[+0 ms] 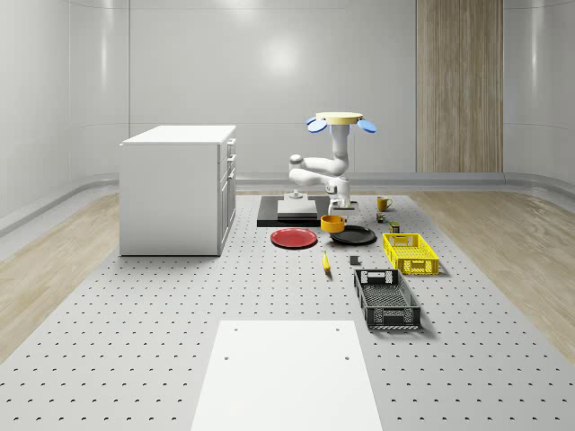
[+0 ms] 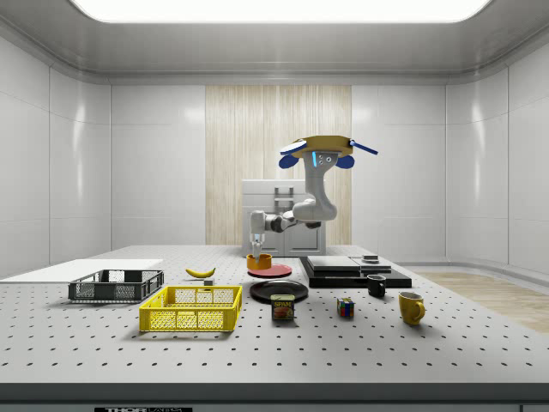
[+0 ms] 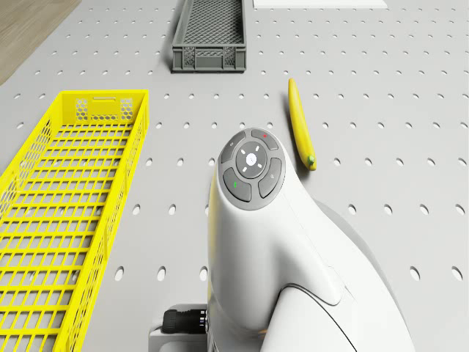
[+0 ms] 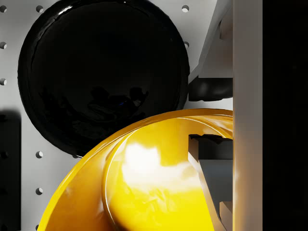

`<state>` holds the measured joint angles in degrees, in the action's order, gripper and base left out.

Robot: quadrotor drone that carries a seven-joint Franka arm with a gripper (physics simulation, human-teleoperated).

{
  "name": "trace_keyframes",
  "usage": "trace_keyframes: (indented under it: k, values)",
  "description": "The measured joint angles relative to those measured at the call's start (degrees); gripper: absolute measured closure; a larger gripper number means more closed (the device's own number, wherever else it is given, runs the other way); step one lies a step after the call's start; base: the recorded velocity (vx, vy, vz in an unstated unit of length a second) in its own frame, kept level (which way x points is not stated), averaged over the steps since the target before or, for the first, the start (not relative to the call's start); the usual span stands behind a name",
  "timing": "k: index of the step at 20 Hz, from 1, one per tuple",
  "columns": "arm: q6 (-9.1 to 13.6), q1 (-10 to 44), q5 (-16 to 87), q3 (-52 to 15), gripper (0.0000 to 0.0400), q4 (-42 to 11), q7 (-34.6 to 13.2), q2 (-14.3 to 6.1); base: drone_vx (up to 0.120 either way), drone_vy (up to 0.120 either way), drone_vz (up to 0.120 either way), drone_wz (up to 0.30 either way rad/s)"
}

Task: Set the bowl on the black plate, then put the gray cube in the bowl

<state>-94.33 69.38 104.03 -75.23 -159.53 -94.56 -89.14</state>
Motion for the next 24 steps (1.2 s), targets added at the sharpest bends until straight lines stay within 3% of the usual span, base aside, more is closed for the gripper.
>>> trace_keyframes:
  k: [16,19,24]
  values:
    - [-0.26,0.08,-0.11,-0.02,0.0300,0.01,-0.05,-0.28,-0.120,0.120,0.000,0.000]
    - [-0.30,0.09,-0.13,-0.02,0.0300,0.01,-0.06,-0.32,0.000,0.120,0.000,0.000]
    - [-0.36,0.11,-0.16,-0.03,0.0300,0.02,-0.08,-0.38,0.000,0.016,-0.120,0.000]
